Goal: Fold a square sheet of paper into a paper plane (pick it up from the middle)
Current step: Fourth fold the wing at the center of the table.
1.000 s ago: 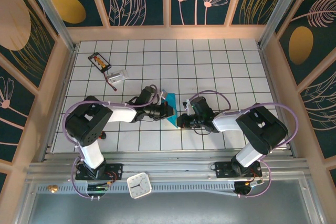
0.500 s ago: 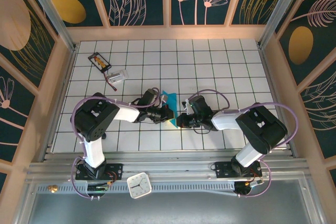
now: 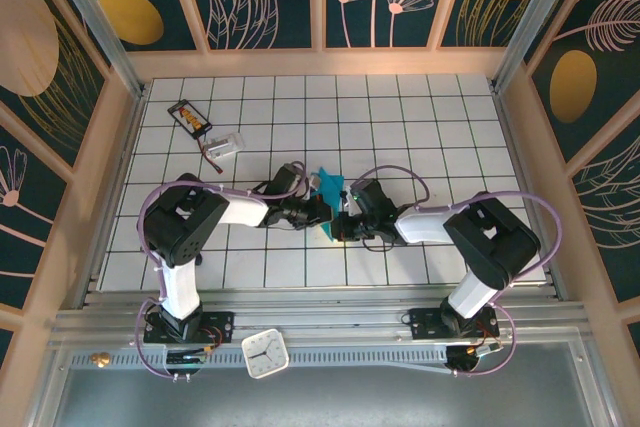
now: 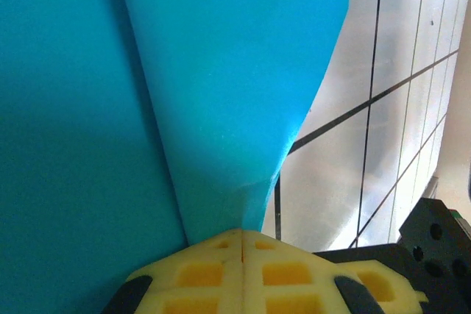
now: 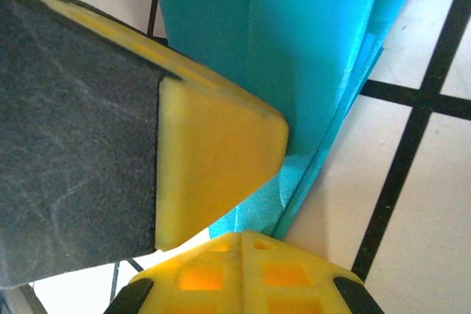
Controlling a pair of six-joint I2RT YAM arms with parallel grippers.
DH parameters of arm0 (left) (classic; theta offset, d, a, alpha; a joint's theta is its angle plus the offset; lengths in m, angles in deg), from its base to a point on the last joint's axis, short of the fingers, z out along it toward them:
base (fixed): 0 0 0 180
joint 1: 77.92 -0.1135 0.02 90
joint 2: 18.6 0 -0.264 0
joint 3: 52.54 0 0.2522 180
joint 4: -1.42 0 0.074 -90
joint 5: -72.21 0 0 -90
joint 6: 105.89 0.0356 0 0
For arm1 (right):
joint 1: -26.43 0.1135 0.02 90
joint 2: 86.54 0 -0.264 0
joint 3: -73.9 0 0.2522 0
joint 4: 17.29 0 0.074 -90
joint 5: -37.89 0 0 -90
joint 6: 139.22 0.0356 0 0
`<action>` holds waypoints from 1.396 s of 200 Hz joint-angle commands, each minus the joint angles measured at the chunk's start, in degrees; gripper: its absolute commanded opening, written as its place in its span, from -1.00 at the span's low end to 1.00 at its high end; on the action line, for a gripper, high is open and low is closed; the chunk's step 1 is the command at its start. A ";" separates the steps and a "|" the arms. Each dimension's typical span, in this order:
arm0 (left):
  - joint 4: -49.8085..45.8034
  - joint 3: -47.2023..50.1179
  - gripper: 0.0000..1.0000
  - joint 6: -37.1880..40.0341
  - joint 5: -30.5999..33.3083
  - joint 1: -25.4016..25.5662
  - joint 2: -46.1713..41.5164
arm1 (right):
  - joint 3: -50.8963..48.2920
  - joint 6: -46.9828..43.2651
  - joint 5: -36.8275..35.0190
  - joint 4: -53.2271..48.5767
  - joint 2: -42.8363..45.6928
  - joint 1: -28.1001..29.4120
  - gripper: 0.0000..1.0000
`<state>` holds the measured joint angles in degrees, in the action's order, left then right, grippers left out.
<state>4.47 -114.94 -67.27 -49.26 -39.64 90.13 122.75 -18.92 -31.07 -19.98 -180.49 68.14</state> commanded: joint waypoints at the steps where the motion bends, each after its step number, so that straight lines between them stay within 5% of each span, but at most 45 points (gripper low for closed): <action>1: -3.07 -2.27 -1.00 2.84 1.19 -1.38 1.35 | -2.91 -2.00 -8.18 -13.23 -5.22 0.65 -1.00; 134: -6.80 -9.59 -1.00 7.67 2.37 -5.76 6.38 | -4.03 -1.37 -8.62 -14.22 -5.51 1.31 -1.00; 219: -1.38 2.09 -1.00 0.01 4.52 -5.31 0.94 | 1.67 -3.53 -0.72 -7.79 9.86 -2.01 -1.00; 279: 2.10 5.20 -1.00 -3.82 5.12 -3.45 0.21 | 2.85 0.63 2.38 0.41 4.08 1.78 -1.00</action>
<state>9.22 -111.71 -69.19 -46.26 -44.07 89.06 123.60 -20.12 -30.64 -23.41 -173.21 68.18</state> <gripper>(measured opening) 0.056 0.060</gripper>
